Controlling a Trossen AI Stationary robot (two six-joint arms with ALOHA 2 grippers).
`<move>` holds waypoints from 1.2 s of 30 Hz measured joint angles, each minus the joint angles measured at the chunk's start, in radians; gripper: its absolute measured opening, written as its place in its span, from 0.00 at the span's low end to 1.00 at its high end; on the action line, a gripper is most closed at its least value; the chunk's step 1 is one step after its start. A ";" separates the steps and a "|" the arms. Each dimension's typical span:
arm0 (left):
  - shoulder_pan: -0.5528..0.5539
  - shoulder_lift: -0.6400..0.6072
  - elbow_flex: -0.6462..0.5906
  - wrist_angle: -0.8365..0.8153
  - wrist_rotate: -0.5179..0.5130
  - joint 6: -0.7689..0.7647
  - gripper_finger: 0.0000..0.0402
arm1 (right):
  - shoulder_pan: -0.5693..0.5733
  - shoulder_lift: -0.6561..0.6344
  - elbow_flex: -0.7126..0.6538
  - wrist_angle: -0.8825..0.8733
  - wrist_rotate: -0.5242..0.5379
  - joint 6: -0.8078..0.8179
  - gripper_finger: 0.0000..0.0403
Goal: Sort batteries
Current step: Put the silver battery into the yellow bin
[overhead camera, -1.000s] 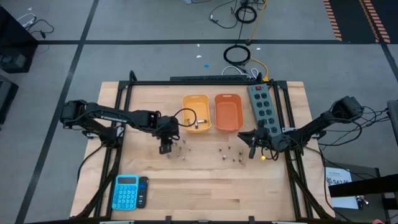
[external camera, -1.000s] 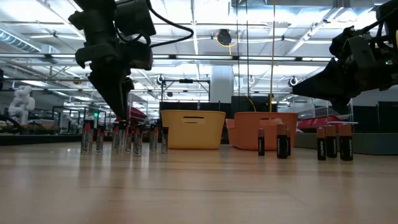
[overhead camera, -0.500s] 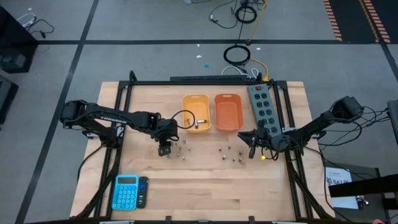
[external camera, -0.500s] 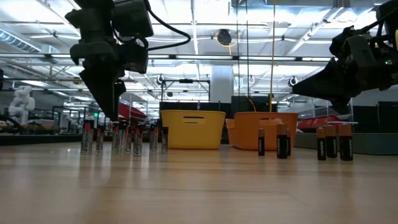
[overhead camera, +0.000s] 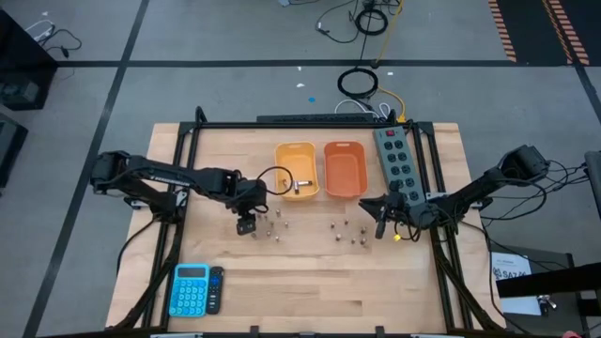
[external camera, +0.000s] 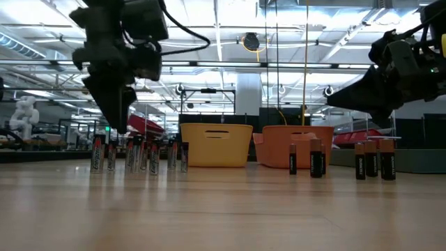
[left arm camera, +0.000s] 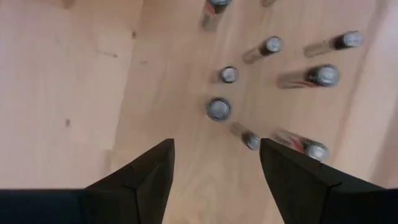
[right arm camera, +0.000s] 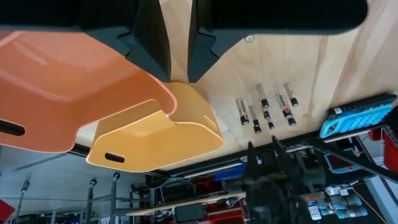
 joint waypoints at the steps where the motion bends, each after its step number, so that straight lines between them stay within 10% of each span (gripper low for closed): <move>1: -0.003 -0.013 0.000 -0.014 0.010 -0.016 0.61 | 0.000 0.000 0.000 -0.001 -0.001 0.000 0.12; 15: -0.208 -0.019 0.001 -0.098 0.092 -0.330 0.61 | -0.015 0.001 0.000 -0.001 0.014 -0.038 0.12; 25: -0.339 0.007 0.001 0.039 -0.084 -0.678 0.61 | -0.013 0.013 0.000 0.017 0.216 -0.048 0.12; 36: -0.379 0.132 0.001 0.072 -0.191 -0.859 0.61 | -0.013 0.013 0.018 0.095 0.191 -0.168 0.12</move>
